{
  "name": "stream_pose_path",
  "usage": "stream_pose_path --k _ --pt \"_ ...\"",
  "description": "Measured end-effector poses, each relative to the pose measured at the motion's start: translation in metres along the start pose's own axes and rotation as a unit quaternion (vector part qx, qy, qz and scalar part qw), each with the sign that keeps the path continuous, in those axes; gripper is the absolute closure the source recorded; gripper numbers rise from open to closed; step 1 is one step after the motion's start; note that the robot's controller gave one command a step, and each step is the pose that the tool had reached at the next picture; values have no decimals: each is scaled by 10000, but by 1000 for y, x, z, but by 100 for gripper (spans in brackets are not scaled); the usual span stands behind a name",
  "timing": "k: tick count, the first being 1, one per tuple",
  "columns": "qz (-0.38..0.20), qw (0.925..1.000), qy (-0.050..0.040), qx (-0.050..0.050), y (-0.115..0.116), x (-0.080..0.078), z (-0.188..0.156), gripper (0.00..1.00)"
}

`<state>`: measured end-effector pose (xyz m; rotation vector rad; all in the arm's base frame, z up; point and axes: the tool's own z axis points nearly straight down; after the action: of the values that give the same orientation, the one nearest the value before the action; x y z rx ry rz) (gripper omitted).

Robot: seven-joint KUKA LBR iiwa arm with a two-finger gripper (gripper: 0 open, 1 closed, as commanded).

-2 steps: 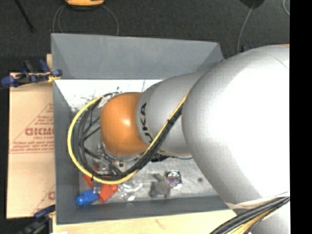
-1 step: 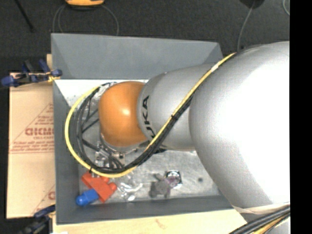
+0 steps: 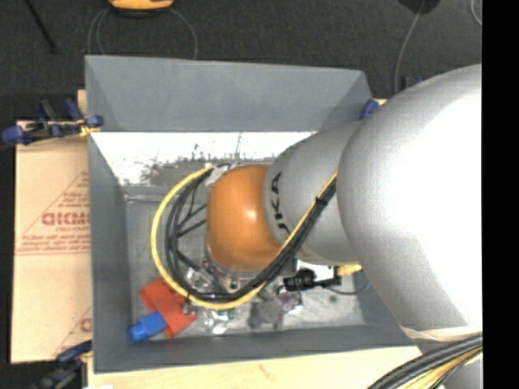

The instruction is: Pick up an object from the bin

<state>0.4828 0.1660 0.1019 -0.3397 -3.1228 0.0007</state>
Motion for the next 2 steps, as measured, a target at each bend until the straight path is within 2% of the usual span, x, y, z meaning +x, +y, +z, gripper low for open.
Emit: stream_pose_path --k 1,2 --pt "-40 10000 -41 -30 7 4 -109 100" --pt "-34 10000 -10 -9 6 5 -104 0"
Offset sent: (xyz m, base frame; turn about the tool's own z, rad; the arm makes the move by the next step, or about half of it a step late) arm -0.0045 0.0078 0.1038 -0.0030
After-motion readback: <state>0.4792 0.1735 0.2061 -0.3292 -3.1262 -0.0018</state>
